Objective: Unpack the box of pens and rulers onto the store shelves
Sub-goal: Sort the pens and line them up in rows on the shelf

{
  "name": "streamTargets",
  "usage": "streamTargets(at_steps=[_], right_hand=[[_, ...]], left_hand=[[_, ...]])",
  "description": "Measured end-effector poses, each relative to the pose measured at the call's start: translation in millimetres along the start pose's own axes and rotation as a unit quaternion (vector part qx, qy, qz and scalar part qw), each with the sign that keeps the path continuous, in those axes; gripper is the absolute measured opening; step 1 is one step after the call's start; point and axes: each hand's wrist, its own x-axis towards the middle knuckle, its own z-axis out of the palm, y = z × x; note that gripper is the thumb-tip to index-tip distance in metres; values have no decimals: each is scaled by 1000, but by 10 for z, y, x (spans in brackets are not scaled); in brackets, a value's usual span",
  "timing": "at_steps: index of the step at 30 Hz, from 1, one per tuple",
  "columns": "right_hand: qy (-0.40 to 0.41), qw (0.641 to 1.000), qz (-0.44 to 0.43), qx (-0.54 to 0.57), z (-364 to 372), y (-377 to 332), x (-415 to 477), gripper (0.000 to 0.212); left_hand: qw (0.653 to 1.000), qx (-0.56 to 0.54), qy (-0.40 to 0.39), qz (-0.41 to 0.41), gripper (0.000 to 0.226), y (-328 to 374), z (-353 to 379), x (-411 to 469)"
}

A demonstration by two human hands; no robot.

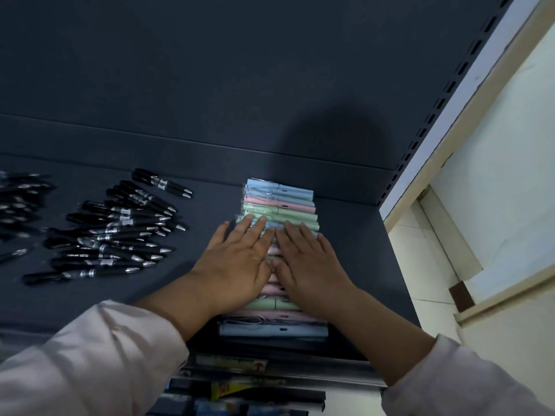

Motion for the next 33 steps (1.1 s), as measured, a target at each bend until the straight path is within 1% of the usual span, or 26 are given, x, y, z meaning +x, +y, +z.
streamTargets(at_steps=[8, 10, 13, 16, 18, 20, 23, 26, 27, 30, 33], right_hand=[[1, 1000, 4, 10, 19, -56, -81, 90], [12, 1000, 10, 12, -44, -38, -43, 86], [22, 999, 26, 14, -154, 27, 88, 72], [0, 999, 30, 13, -177, 58, 206, 61], [-24, 999, 30, 17, -135, 57, 227, 60], [-31, 999, 32, 22, -118, 62, 226, 60], [-18, 999, 25, 33, -225, 47, 275, 59], [6, 999, 7, 45, -378, -49, 391, 58], [9, 999, 1, 47, -419, -100, 429, 58], [10, 999, -13, 49, -478, -272, 517, 58], [10, 999, -21, 42, -472, -459, 554, 58]], left_hand=[[1000, 6, -16, 10, 94, 15, -30, -79], [1000, 0, -15, 7, 94, -5, -72, -53], [1000, -12, -3, -13, 79, -77, -163, 55], [999, -9, -19, -31, 63, -125, -157, 188], [998, -30, -42, -41, 60, -124, -93, 224], [997, -51, -48, -45, 59, -120, -65, 228], [996, -70, -27, -51, 58, -164, -172, 208], [995, -67, 16, -69, 70, -312, -339, 177], [995, -58, 26, -76, 70, -381, -386, 157], [993, -25, 47, -102, 61, -622, -483, 77], [992, -7, 59, -113, 62, -832, -514, -42]])
